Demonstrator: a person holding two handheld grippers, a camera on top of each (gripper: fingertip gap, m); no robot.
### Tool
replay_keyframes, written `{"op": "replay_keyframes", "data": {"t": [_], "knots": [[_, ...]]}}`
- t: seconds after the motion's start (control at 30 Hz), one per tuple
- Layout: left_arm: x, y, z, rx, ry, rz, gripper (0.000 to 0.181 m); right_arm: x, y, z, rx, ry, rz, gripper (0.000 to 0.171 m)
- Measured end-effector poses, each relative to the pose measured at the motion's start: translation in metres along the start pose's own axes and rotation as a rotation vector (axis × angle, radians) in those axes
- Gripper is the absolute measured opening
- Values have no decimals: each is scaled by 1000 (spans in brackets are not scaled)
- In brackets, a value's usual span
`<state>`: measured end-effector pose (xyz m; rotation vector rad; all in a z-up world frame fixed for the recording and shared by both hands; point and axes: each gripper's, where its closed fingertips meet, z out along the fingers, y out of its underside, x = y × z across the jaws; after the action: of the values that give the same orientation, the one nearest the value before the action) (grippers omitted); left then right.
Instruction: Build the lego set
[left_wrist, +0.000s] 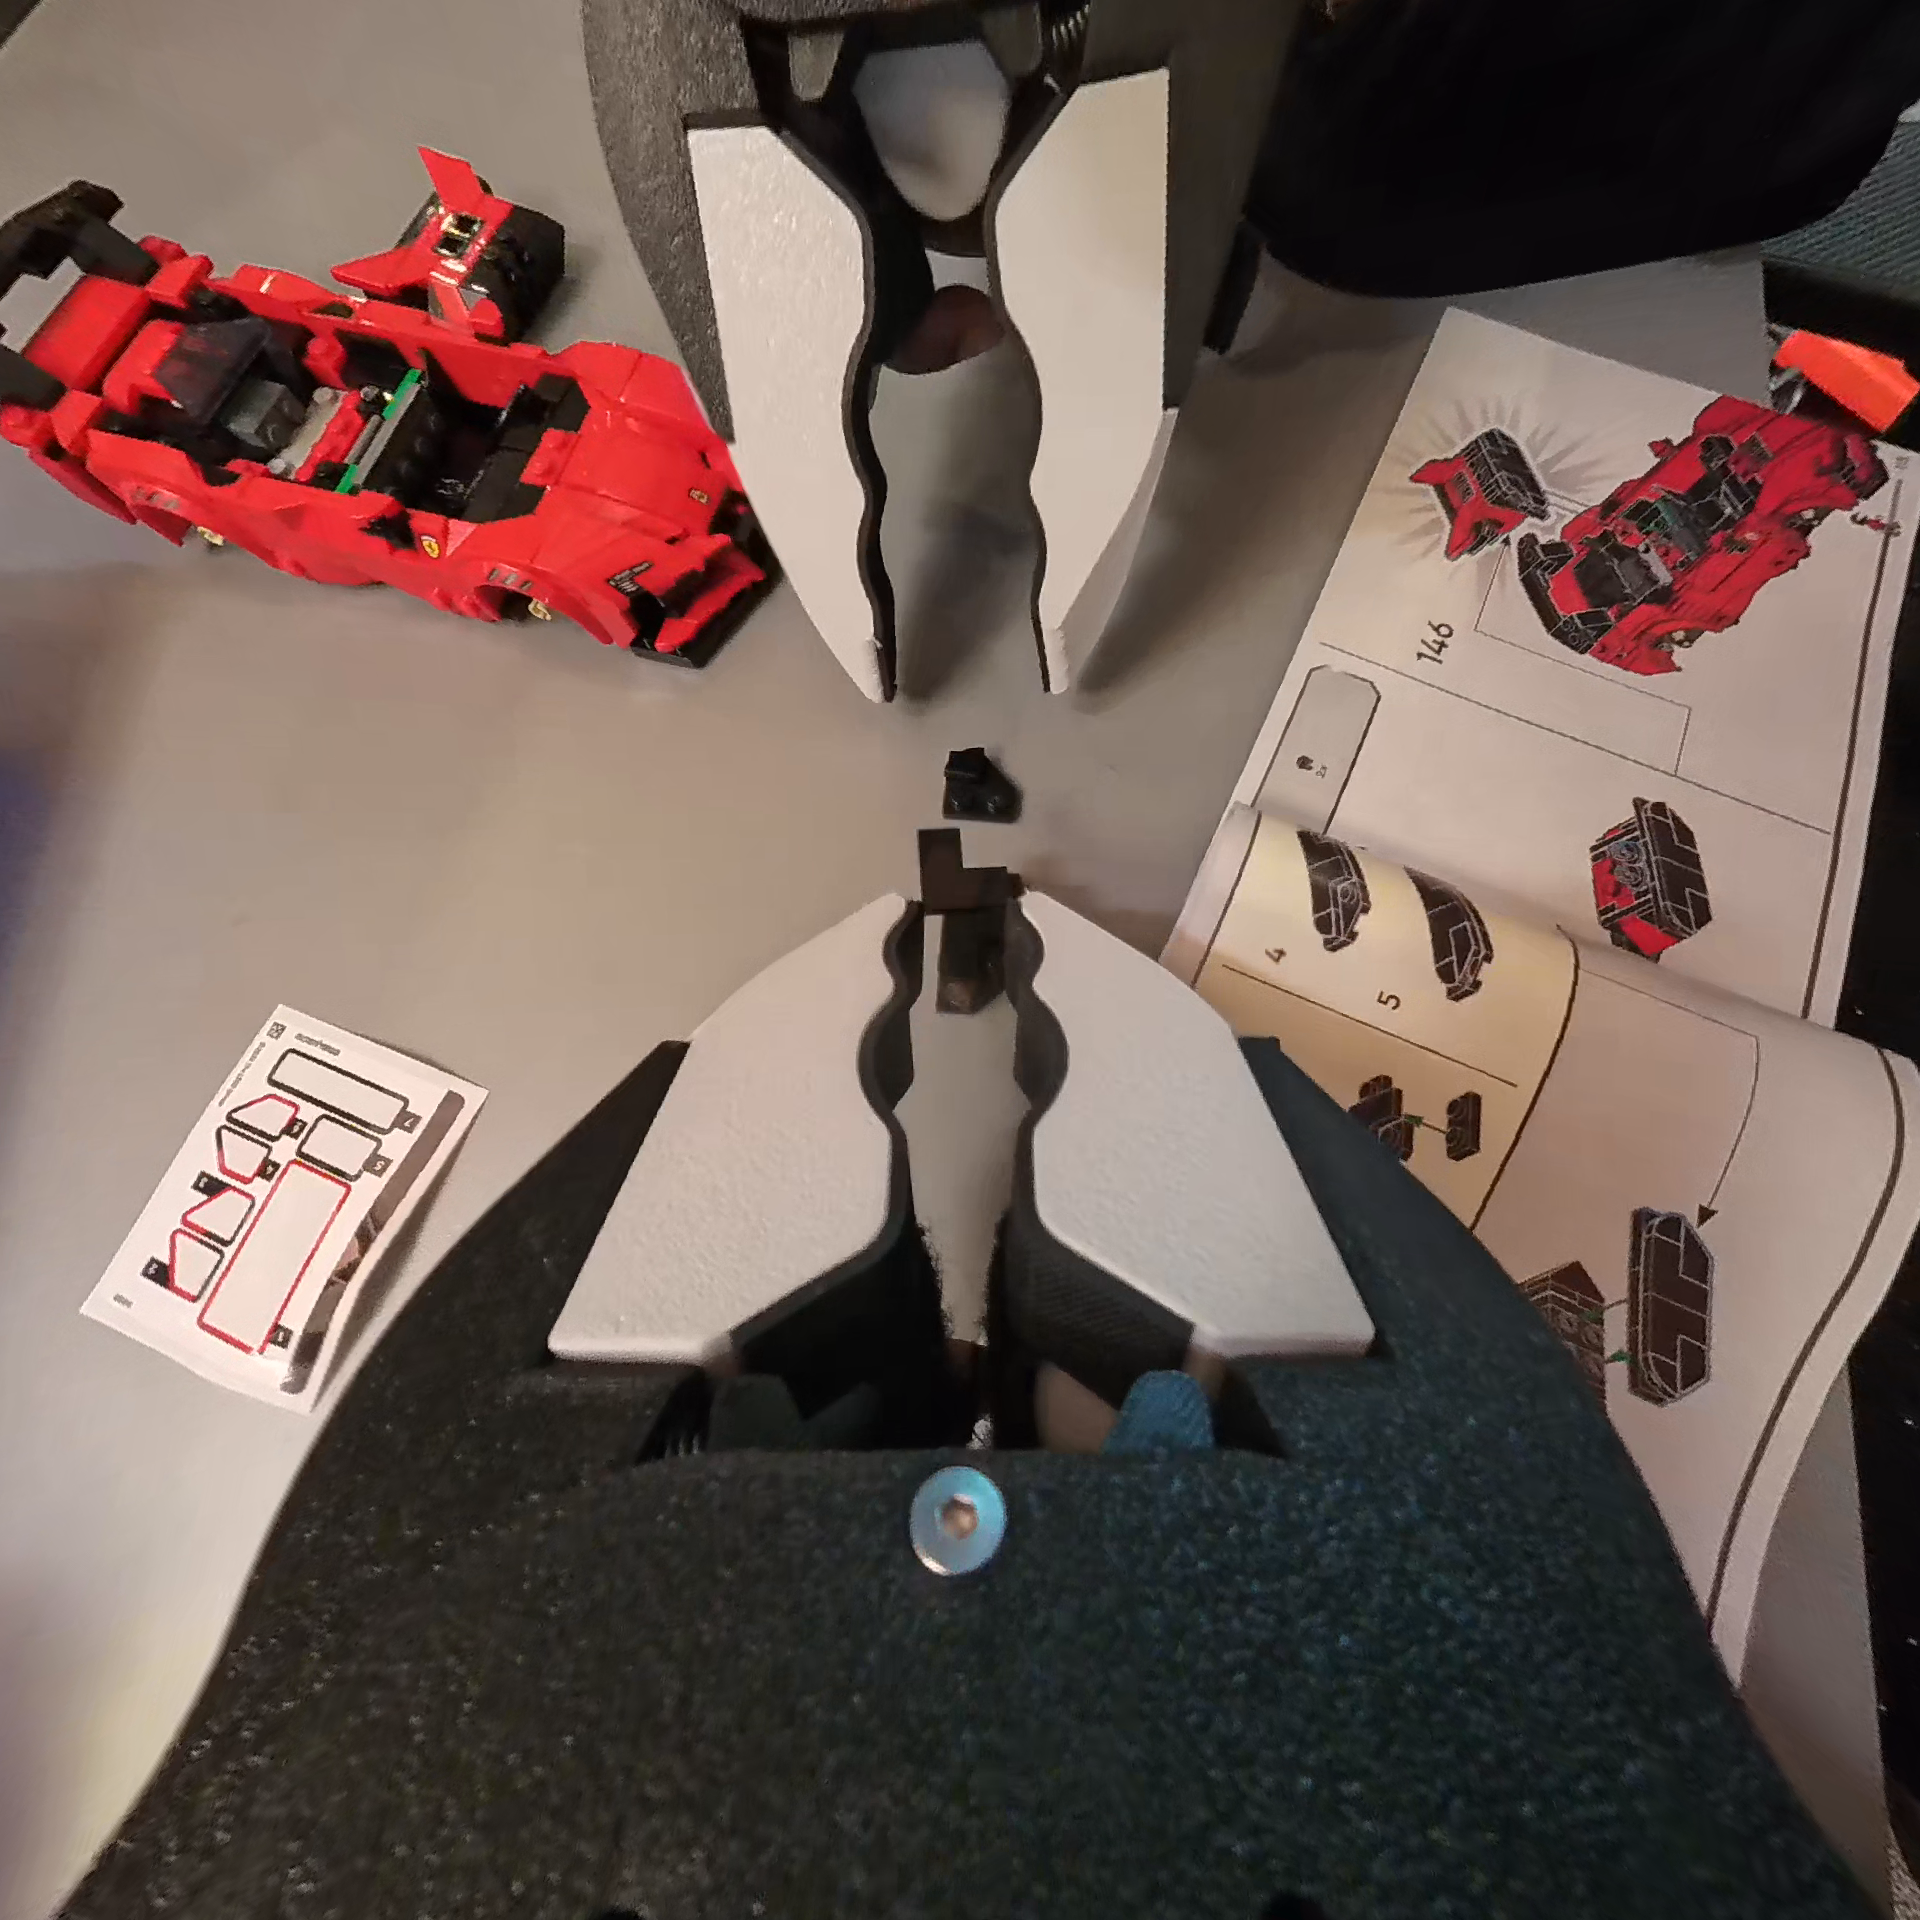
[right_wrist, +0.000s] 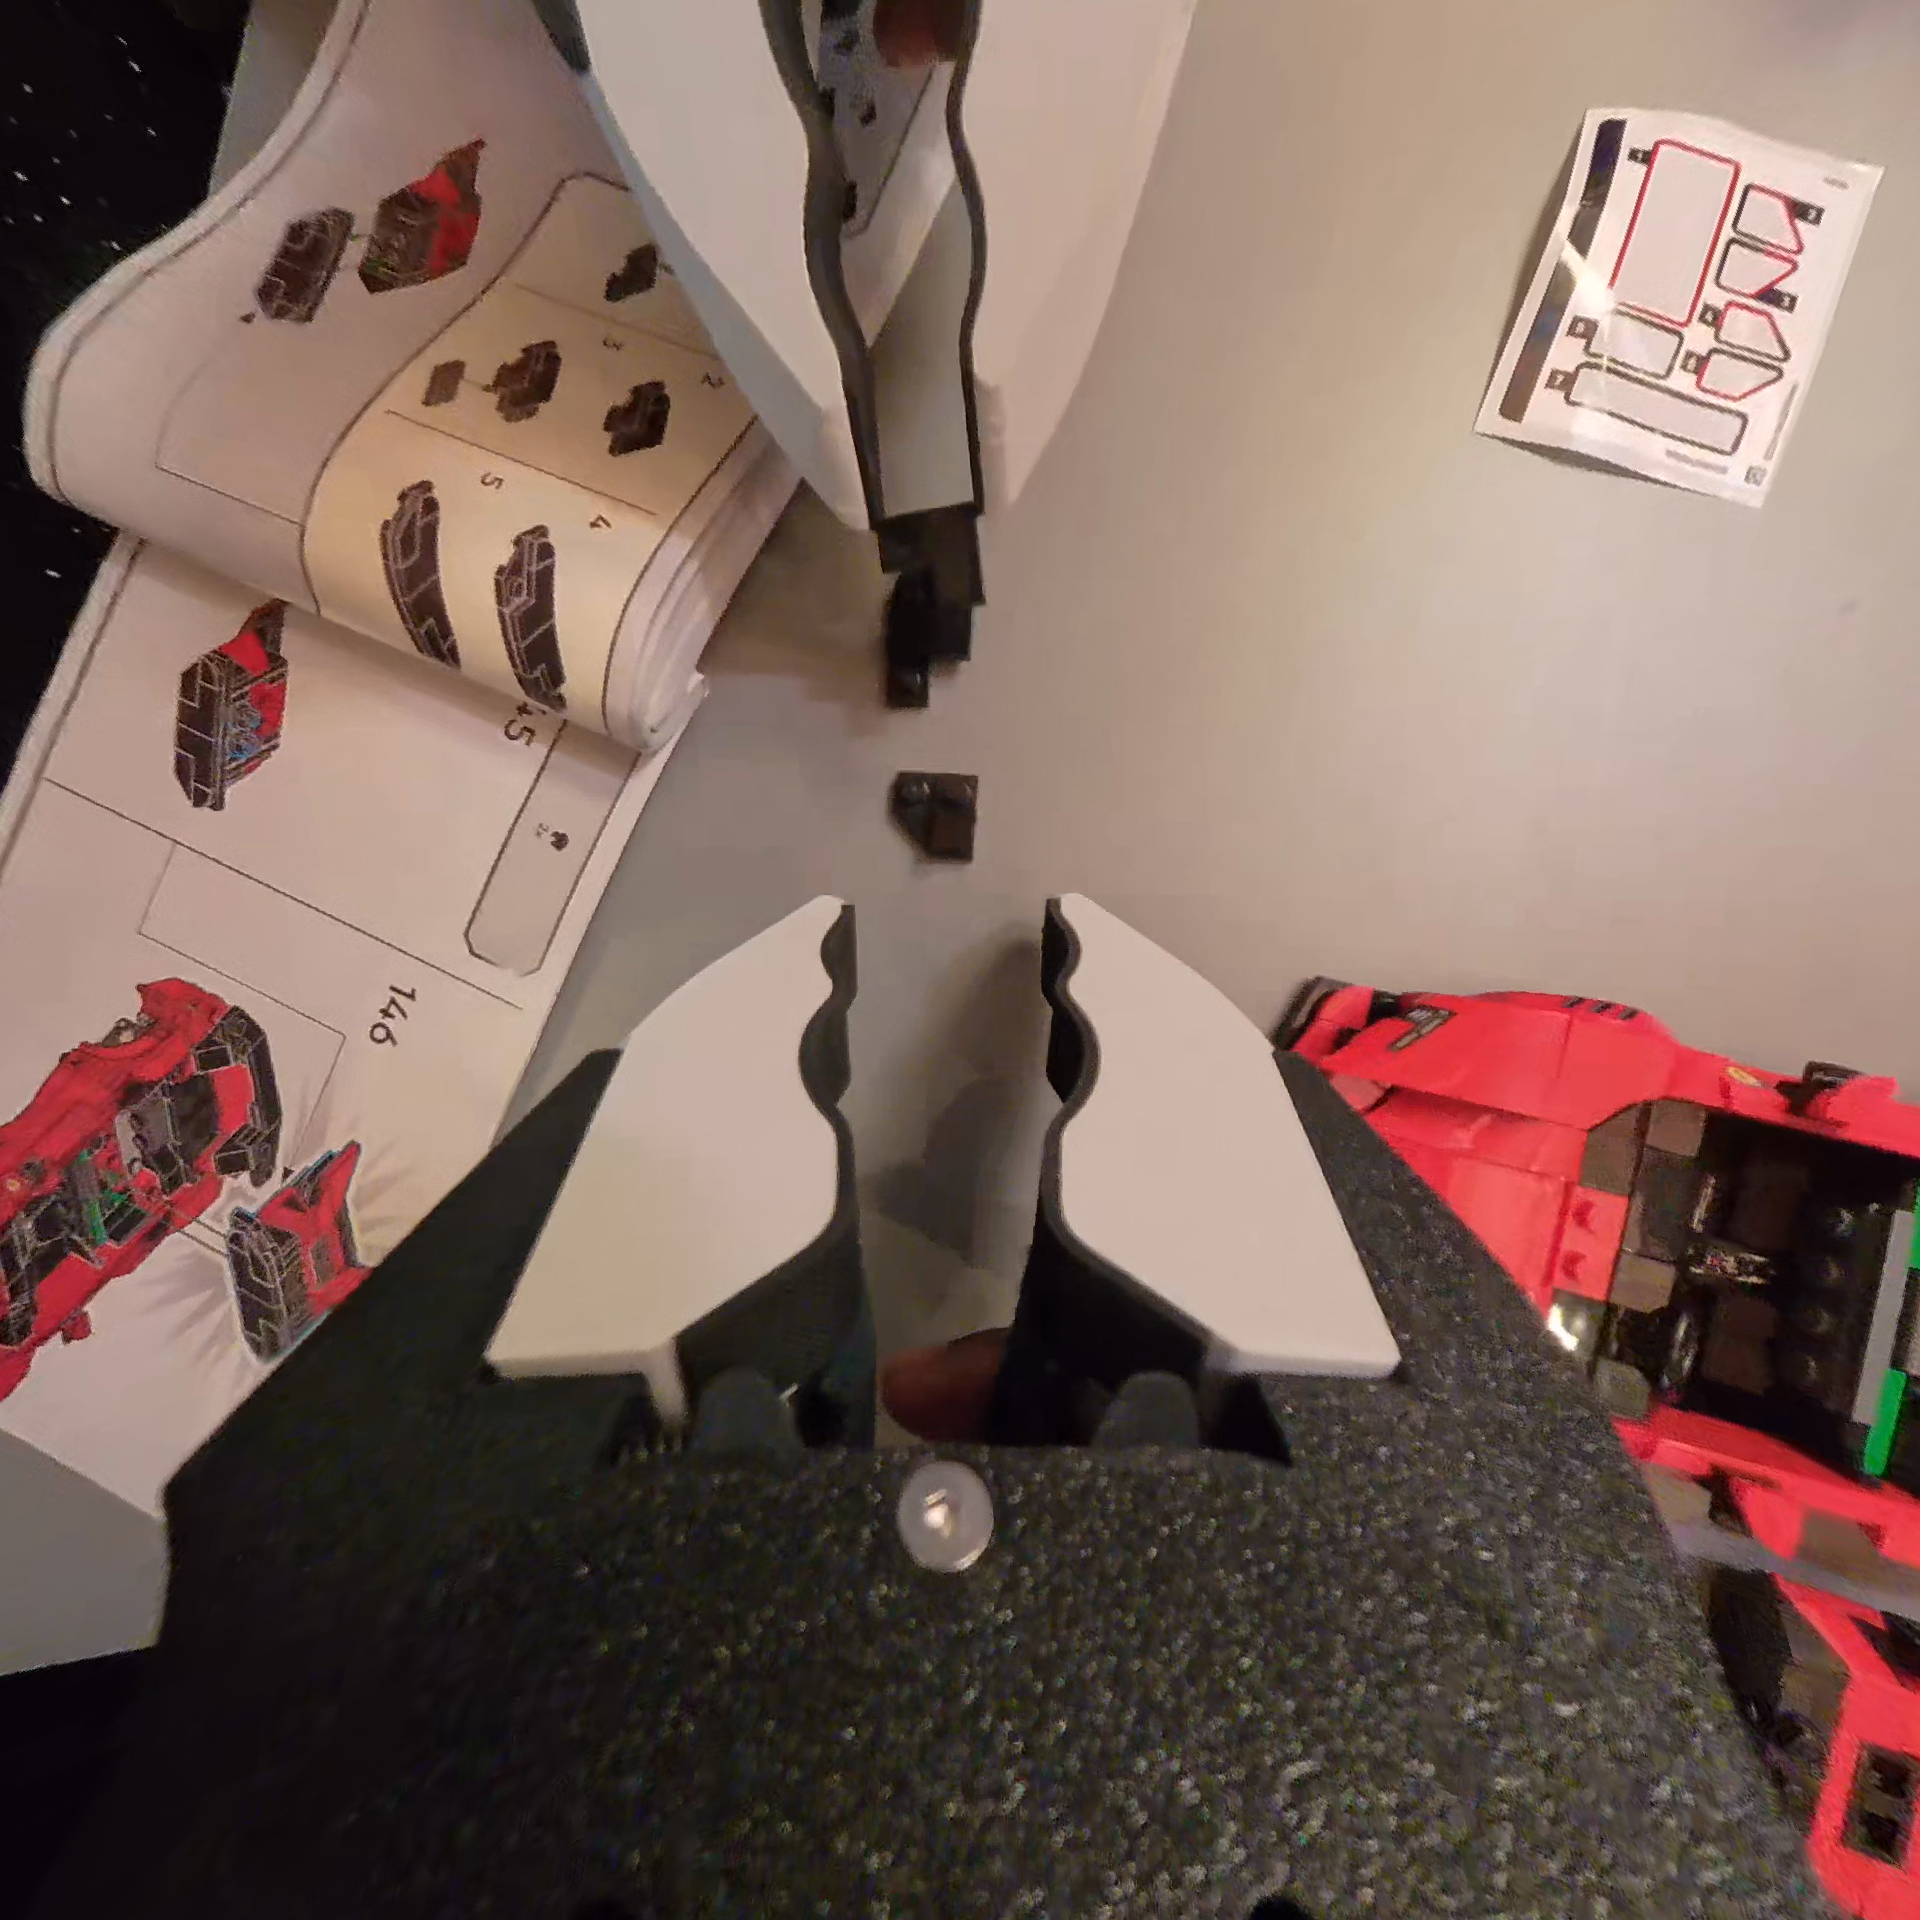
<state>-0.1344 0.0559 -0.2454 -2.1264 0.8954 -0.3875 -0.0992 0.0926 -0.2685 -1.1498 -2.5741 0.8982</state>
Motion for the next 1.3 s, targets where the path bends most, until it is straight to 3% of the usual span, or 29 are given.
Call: {"op": "replay_keyframes", "data": {"t": [0.27, 0.53, 1.3], "knots": [[4, 6, 10, -68, 44, 17, 15, 1, -5, 11, 60, 58, -74, 29], [4, 3, 24, -137, 79, 53, 15, -2, -9, 15, 75, 56, -139, 11], [3, 7, 34, -226, 120, 95, 15, -1, -9, 12, 71, 13, -241, 12]]}}
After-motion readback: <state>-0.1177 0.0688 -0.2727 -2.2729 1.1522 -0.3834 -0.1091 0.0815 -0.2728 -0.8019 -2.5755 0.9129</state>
